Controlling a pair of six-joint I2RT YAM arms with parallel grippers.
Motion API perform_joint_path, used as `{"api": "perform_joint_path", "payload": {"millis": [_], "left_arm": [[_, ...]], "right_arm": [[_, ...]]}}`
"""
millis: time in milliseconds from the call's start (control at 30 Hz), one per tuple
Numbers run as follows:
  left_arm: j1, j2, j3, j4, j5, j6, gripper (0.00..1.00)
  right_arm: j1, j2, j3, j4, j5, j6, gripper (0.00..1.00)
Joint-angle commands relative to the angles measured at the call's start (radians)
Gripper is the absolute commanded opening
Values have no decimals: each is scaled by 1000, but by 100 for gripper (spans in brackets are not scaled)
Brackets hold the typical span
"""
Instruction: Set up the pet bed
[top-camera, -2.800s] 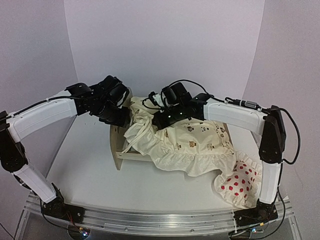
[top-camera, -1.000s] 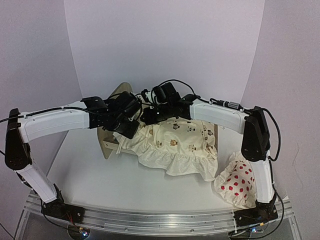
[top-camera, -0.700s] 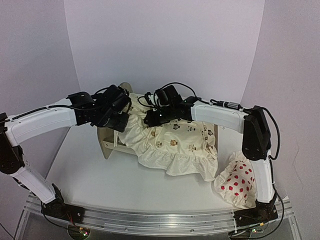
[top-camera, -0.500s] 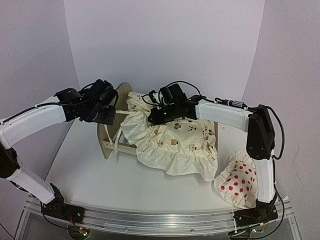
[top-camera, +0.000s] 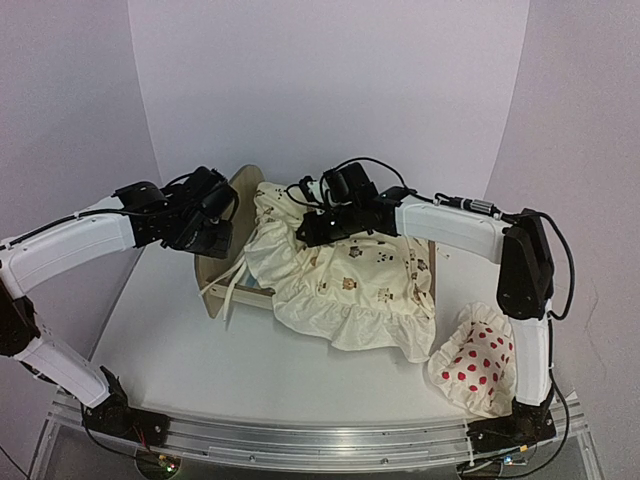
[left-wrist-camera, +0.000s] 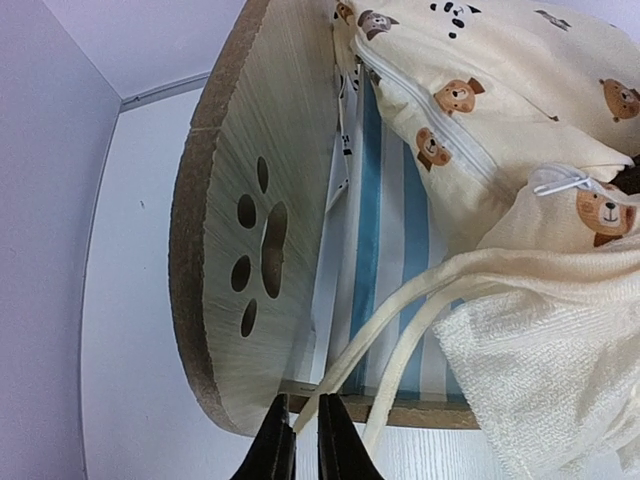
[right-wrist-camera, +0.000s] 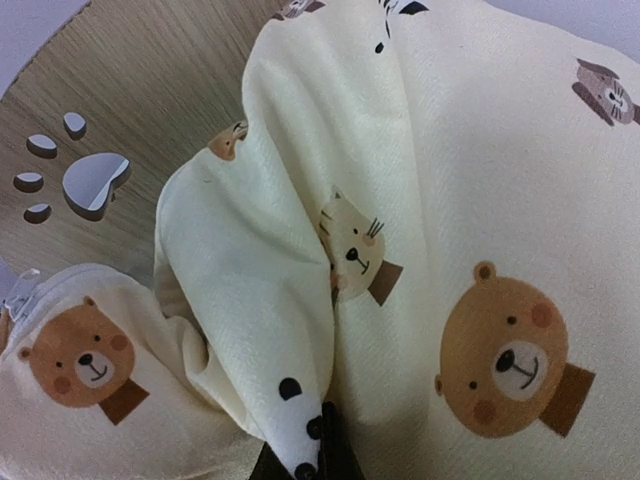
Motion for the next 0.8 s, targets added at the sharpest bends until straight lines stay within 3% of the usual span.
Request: {"api": "perform_joint_path", "payload": {"millis": [0, 367, 767], "left_arm": [[4, 22, 35, 63, 24, 38, 11], [3, 4, -21, 62, 108, 12, 39], [4, -41, -111, 38, 113, -8, 46]], "right_arm": [[-23, -55, 4, -10, 2, -12, 0], [-23, -56, -9, -11, -33, 1, 0], [-23, -93, -49, -11, -64, -42, 0]]}}
